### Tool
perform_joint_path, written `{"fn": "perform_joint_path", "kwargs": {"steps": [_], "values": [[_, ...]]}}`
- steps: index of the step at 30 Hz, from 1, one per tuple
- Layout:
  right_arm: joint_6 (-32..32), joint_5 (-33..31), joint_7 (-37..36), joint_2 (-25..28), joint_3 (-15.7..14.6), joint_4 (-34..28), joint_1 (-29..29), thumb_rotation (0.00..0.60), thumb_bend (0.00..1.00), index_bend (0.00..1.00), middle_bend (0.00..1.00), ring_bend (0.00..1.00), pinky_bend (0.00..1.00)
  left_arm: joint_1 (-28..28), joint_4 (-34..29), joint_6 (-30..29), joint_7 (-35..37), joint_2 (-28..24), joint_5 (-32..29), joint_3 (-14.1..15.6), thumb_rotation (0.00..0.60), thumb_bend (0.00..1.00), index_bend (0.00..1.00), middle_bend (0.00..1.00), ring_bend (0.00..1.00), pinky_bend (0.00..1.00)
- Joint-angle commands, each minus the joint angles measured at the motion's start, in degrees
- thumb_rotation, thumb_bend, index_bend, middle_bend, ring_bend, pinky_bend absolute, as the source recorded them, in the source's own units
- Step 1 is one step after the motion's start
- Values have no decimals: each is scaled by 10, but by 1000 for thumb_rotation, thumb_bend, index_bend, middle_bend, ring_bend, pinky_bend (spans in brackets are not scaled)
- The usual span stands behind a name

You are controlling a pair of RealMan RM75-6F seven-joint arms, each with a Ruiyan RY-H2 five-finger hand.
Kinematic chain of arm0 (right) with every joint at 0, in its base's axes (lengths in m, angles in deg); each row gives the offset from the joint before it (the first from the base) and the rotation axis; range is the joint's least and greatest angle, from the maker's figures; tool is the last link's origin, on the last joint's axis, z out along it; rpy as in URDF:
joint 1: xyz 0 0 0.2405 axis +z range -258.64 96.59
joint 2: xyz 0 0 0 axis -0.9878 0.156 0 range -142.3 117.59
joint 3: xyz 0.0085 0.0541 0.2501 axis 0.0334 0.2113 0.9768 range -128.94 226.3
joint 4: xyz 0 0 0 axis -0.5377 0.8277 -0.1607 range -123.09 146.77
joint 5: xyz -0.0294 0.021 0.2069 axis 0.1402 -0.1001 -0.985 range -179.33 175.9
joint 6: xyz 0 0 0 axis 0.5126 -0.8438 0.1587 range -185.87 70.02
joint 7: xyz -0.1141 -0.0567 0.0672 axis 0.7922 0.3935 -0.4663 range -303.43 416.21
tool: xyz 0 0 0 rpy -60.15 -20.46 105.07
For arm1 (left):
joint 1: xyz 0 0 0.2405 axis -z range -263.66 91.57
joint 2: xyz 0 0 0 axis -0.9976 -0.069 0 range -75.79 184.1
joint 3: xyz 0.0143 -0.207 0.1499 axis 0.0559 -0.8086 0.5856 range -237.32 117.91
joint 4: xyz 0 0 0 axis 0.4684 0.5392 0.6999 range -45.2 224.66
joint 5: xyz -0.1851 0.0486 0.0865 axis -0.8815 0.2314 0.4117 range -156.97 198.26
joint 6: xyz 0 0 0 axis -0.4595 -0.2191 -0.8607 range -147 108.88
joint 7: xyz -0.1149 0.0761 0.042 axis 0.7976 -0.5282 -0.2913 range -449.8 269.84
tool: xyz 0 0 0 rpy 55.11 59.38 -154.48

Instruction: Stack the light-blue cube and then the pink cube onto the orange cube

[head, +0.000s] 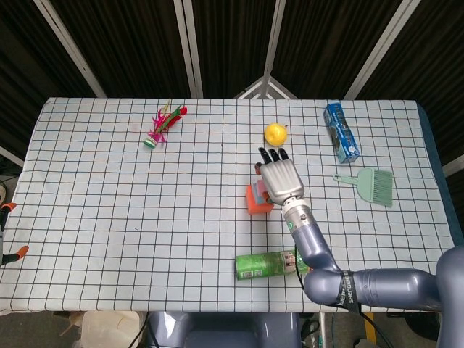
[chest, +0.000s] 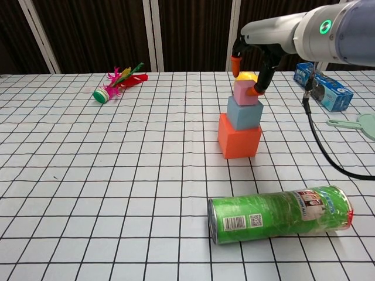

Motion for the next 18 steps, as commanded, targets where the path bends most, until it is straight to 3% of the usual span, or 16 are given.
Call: {"fn": "perform_joint_path", "kwargs": {"steps": [1, 9, 18], "values": [[1, -32, 7, 7, 3, -9, -1, 600, 336, 310, 78, 95, 87, 0, 0, 0, 0, 0, 0, 0, 600, 202, 160, 14, 0, 18], [5, -90, 45, 33, -4, -33, 10, 600, 335, 256, 78, 95, 87, 1, -1, 0, -3, 1, 2, 1, 600, 202, 160, 14, 0, 18], [-9, -101, 59, 47, -12, -39, 12, 600, 244, 55, 79, 91, 87, 2, -1, 1, -6, 3, 2, 2, 600, 202, 163, 14, 0, 18]]}}
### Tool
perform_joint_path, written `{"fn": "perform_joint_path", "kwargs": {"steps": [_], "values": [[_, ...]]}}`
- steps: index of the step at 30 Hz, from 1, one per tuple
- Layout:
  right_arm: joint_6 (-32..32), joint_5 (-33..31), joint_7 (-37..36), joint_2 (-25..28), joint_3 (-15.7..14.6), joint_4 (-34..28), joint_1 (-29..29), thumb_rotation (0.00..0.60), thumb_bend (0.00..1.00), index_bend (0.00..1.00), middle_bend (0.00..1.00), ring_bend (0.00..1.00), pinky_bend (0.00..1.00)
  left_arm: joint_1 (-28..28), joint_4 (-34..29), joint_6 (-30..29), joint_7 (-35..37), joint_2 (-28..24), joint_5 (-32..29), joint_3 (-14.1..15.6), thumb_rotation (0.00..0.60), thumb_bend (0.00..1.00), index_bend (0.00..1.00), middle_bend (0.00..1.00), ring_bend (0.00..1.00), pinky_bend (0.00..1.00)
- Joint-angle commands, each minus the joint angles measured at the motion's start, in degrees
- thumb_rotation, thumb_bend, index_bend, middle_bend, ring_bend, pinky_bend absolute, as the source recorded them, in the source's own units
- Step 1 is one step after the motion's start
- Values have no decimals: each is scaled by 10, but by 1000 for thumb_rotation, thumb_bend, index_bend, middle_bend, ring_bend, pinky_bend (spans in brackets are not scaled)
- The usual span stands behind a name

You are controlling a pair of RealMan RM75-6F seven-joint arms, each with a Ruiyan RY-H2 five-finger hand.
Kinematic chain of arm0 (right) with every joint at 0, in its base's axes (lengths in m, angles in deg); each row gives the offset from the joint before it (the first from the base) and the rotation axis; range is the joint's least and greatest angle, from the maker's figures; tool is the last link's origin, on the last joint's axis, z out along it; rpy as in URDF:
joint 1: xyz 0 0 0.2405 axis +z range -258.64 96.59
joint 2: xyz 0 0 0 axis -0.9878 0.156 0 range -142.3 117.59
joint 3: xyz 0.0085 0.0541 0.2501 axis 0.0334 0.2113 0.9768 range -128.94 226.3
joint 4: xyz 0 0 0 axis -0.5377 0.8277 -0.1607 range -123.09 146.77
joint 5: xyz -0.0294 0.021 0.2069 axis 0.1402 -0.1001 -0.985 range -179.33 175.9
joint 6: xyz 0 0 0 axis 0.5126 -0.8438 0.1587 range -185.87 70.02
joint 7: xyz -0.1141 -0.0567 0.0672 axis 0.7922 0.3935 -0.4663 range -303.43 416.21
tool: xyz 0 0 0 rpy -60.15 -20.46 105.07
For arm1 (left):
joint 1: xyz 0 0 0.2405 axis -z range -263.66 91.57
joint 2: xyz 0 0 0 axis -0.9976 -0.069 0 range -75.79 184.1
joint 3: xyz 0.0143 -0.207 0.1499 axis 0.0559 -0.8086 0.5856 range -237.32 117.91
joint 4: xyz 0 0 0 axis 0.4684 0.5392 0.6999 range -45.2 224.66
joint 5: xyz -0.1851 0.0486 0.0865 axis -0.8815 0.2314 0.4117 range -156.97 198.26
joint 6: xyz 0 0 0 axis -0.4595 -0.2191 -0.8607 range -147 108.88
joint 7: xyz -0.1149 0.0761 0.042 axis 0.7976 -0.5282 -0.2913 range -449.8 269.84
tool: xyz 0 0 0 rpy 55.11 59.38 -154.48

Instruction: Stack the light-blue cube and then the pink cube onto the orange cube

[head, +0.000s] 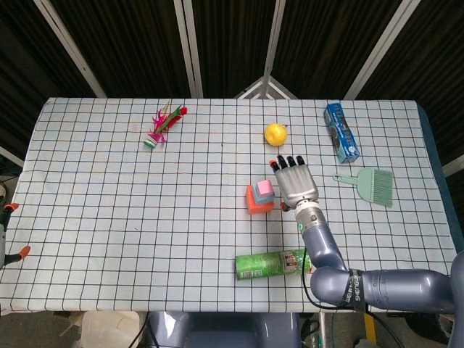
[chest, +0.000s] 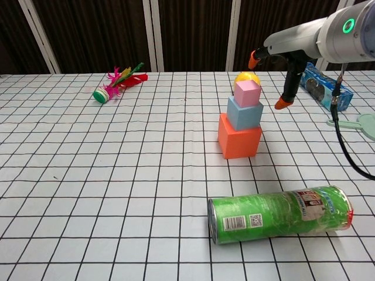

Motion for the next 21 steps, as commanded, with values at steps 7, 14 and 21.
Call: {"fn": "perform_joint_path", "kwargs": {"steps": [7, 14, 21], "values": [[-30, 63, -32, 19, -35, 3, -44, 600, 244, 49, 79, 91, 87, 1, 2, 1, 1, 0, 2, 0, 600, 201, 163, 14, 0, 18], [-79, 277, -198, 46, -121, 0, -190, 600, 244, 49, 78, 91, 87, -1, -2, -1, 11, -3, 8, 2, 600, 202, 163, 14, 0, 18], [-159, 459, -354, 66, -205, 53, -340, 600, 243, 48, 78, 91, 87, -5, -11, -7, 17, -6, 29, 11, 600, 202, 163, 14, 0, 18]]}}
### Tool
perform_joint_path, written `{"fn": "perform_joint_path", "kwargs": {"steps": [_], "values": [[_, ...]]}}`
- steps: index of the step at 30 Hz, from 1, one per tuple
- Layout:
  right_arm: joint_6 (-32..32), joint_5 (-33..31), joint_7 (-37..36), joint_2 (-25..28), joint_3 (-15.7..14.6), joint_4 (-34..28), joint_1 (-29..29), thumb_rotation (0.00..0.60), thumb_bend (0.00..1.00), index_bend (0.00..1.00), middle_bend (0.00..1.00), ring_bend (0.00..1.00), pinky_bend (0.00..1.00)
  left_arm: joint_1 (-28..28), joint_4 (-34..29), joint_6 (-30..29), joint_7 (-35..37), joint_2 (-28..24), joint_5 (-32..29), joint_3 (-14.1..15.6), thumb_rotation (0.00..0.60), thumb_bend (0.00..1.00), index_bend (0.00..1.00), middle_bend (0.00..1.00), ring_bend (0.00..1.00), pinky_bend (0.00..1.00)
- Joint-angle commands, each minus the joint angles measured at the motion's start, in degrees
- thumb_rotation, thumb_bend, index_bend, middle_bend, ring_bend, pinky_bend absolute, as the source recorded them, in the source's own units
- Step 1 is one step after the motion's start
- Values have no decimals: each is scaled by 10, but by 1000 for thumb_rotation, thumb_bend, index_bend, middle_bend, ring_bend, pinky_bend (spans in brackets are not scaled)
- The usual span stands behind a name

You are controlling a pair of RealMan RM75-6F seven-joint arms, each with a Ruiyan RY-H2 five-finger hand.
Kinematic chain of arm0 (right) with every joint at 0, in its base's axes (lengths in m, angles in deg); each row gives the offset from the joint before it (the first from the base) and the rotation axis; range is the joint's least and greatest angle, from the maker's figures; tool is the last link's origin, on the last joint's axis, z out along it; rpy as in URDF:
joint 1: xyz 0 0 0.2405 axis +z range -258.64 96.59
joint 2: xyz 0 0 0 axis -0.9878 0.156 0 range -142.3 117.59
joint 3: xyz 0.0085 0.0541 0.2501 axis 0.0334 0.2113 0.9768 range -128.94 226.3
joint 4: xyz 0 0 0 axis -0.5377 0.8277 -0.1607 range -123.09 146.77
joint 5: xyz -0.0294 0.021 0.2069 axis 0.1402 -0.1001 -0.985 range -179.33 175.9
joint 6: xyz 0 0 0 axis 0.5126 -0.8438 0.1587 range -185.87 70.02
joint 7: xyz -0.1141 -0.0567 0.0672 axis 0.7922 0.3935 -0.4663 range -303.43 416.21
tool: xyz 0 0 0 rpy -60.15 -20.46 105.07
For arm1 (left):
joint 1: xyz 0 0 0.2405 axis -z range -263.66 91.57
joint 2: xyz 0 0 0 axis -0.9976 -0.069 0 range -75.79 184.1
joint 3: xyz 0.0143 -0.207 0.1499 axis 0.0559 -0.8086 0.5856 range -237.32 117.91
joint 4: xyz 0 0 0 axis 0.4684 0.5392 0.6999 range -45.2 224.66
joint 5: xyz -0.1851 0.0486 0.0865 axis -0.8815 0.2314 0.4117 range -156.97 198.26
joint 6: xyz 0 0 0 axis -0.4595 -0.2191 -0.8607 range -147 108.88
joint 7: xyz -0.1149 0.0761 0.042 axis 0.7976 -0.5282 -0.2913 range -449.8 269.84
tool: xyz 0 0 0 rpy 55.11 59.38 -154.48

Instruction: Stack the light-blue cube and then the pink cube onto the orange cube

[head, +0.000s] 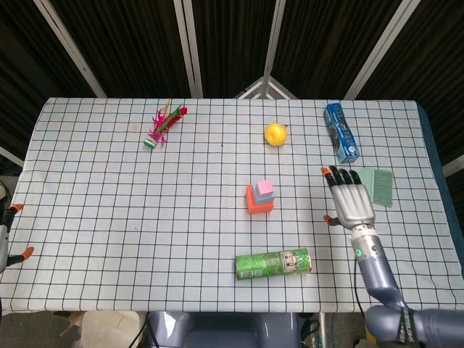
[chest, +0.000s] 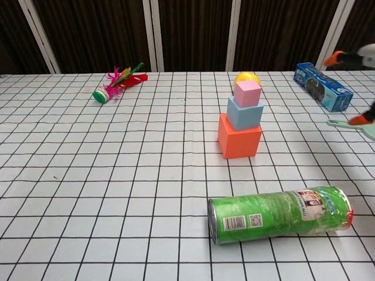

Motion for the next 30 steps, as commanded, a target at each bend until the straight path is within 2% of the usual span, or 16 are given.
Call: {"fn": "perform_joint_path", "kwargs": {"steps": [1, 6, 10, 14, 17, 30], "values": [[-78, 138, -117, 22, -75, 46, -124, 600, 244, 48, 79, 91, 87, -2, -4, -4, 2, -1, 8, 4, 600, 202, 163, 14, 0, 18], [-131, 238, -163, 19, -102, 100, -186, 600, 243, 49, 79, 91, 87, -5, -11, -5, 13, -5, 21, 10, 600, 202, 163, 14, 0, 18], [-160, 281, -177, 9, -102, 134, -217, 600, 243, 8, 79, 91, 87, -9, -12, -10, 23, -9, 32, 13, 600, 202, 163, 14, 0, 18], [-179, 291, -175, 4, -94, 150, -244, 600, 243, 0, 78, 67, 68, -14, -13, -16, 33, -15, 38, 14, 600, 201, 163, 14, 0, 18], [-164, 277, -176, 12, -91, 138, -261, 600, 243, 0, 79, 60, 64, -18, -14, -21, 44, -20, 40, 14, 600, 201, 164, 14, 0, 18], [-138, 291, -167, 15, -59, 150, -298, 600, 243, 0, 78, 60, 64, -25, -10, -29, 68, -30, 61, 17, 600, 201, 164, 13, 0, 18]]}}
